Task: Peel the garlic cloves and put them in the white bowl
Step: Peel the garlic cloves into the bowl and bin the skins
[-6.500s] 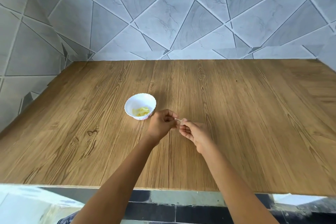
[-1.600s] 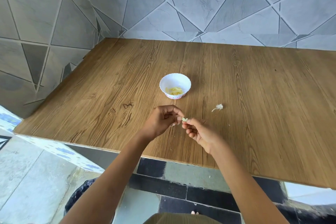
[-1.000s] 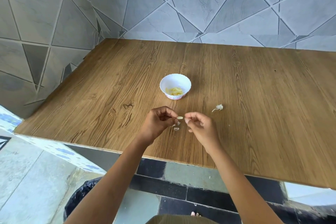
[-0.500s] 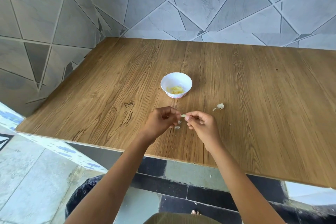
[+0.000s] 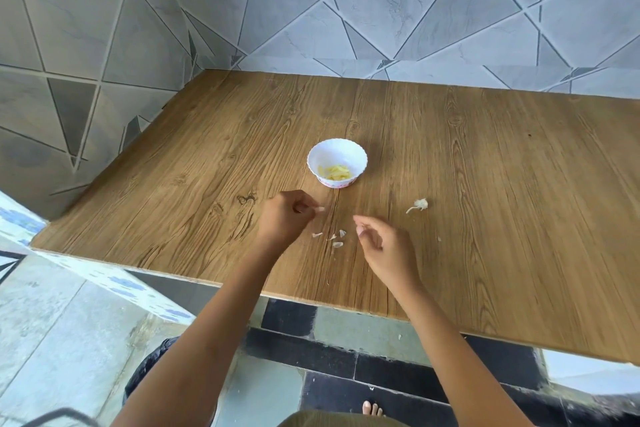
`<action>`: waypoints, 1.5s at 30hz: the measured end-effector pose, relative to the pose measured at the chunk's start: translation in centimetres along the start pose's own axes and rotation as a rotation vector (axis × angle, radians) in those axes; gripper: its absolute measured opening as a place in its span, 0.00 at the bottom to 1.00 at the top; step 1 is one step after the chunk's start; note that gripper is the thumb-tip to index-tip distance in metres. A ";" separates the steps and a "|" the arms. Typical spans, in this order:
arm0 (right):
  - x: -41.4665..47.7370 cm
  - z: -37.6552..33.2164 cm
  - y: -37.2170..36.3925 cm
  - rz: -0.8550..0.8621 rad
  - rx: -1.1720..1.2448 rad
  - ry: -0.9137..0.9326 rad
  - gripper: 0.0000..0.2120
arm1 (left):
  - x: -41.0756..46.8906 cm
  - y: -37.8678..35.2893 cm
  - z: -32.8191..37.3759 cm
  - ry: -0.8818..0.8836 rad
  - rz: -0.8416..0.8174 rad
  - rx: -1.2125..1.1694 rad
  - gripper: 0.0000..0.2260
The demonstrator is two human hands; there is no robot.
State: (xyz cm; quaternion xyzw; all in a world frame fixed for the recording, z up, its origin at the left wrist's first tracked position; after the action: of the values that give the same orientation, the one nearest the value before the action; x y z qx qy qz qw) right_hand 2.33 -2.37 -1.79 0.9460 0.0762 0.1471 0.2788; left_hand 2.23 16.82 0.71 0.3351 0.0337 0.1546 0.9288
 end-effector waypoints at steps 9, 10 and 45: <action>-2.0 3.0 -0.6 0.013 -0.538 0.085 0.24 | 0.8 1.0 -1.2 -0.037 0.062 0.344 0.09; -2.0 3.0 -0.6 0.012 -0.526 0.089 0.24 | 0.3 0.6 -0.8 -0.079 0.037 0.340 0.11; -1.7 1.0 4.3 0.385 1.669 -1.009 0.15 | -4.3 -8.6 11.2 -0.623 -0.382 0.238 0.10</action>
State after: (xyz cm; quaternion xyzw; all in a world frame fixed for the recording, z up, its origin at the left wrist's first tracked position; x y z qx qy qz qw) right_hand 1.28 -6.81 -0.66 0.7870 -0.1270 -0.3306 -0.5052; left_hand 2.27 2.36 3.78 0.4593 -0.1706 -0.1354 0.8612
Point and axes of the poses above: each hand's wrist, its own x-axis towards the middle knuckle, its own y-axis out of the back of the hand, z = x × y, the point moved 3 cm from there along x, towards the middle knuckle, and after that the axes turned 1 degree about x, right-handed, at the moved point
